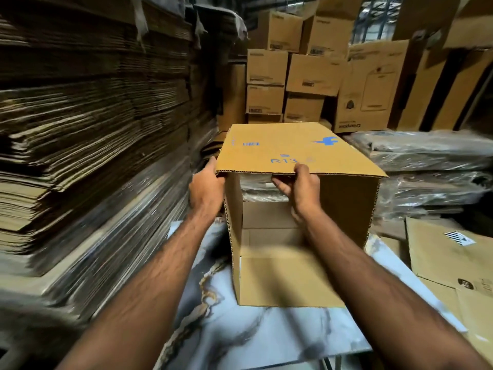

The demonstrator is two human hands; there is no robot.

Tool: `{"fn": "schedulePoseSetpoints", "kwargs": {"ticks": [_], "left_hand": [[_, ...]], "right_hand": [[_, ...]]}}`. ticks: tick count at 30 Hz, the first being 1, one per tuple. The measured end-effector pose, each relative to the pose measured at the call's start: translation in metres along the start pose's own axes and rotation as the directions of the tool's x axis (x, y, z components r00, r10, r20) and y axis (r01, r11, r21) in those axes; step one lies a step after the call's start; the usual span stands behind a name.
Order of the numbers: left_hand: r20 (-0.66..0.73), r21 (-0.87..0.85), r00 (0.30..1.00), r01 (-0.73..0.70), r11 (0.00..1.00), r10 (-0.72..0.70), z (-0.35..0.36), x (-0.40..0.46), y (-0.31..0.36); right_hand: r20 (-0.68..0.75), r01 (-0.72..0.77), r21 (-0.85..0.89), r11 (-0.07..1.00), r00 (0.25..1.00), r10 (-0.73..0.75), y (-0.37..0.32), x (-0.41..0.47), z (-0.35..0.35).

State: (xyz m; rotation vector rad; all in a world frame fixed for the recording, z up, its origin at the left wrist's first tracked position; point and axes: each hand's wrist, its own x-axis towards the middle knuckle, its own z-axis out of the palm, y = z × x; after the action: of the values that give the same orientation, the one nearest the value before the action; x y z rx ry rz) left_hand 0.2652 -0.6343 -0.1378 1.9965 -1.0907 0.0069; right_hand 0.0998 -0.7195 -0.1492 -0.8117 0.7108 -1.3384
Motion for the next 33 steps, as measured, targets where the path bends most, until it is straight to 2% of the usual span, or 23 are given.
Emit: {"fn": "schedulePoseSetpoints", "kwargs": {"ticks": [1, 3, 5, 7, 9, 12, 15, 17, 19, 23, 25, 27, 29, 30, 33], "left_hand": [[0.033, -0.054, 0.999, 0.042, 0.998, -0.04, -0.002, 0.005, -0.01], [0.124, -0.282, 0.978, 0.196, 0.939, -0.168, -0.01, 0.012, -0.03], [0.222, -0.415, 0.938, 0.337, 0.845, -0.265, -0.02, 0.012, -0.051], [0.301, -0.478, 0.897, 0.436, 0.762, -0.324, -0.032, 0.008, -0.073], [0.367, -0.589, 0.854, 0.52, 0.619, -0.368, -0.041, 0.003, -0.091], [0.399, -0.696, 0.797, 0.585, 0.417, -0.453, -0.043, -0.006, -0.116], [0.441, -0.736, 0.737, 0.624, 0.264, -0.512, -0.036, -0.024, -0.136], [0.483, -0.753, 0.701, 0.638, 0.16, -0.525, -0.03, -0.038, -0.145], [0.523, -0.755, 0.685, 0.648, 0.097, -0.507, -0.023, -0.052, -0.15], [0.614, -0.726, 0.656, 0.688, 0.011, -0.439, 0.003, -0.069, -0.155], [0.656, -0.713, 0.648, 0.7, -0.037, -0.387, 0.021, -0.075, -0.151], [0.643, -0.735, 0.675, 0.676, -0.046, -0.362, 0.044, -0.081, -0.14], [0.608, -0.761, 0.717, 0.649, 0.009, -0.341, 0.065, -0.089, -0.123], [0.596, -0.76, 0.731, 0.647, 0.059, -0.331, 0.076, -0.095, -0.115], [0.588, -0.734, 0.762, 0.643, 0.219, -0.271, 0.103, -0.115, -0.092]], "right_hand": [[0.006, -0.055, 0.042, 0.998, 0.999, 0.054, 0.0, -0.003, 0.01], [0.052, -0.16, 0.125, 0.979, 0.987, 0.154, 0.006, -0.014, 0.029], [0.103, -0.244, 0.149, 0.958, 0.968, 0.231, 0.022, -0.022, 0.042], [0.146, -0.313, 0.168, 0.935, 0.946, 0.291, 0.042, -0.028, 0.049], [0.166, -0.374, 0.166, 0.913, 0.923, 0.348, 0.059, -0.031, 0.055], [0.183, -0.485, 0.152, 0.861, 0.87, 0.458, 0.076, -0.04, 0.067], [0.189, -0.618, 0.02, 0.786, 0.774, 0.604, 0.097, -0.048, 0.066], [0.145, -0.656, -0.084, 0.75, 0.737, 0.66, 0.113, -0.05, 0.055], [0.062, -0.667, -0.161, 0.728, 0.729, 0.682, 0.128, -0.051, 0.04], [-0.108, -0.607, -0.272, 0.747, 0.791, 0.603, 0.147, -0.048, 0.012], [-0.196, -0.547, -0.296, 0.783, 0.837, 0.51, 0.152, -0.04, -0.006], [-0.313, -0.492, -0.365, 0.79, 0.864, 0.394, 0.156, -0.034, -0.023], [-0.428, -0.478, -0.401, 0.782, 0.852, 0.301, 0.158, -0.039, -0.04], [-0.444, -0.504, -0.345, 0.792, 0.831, 0.335, 0.16, -0.042, -0.048], [-0.269, -0.597, -0.148, 0.788, 0.791, 0.549, 0.156, -0.057, -0.056]]}}
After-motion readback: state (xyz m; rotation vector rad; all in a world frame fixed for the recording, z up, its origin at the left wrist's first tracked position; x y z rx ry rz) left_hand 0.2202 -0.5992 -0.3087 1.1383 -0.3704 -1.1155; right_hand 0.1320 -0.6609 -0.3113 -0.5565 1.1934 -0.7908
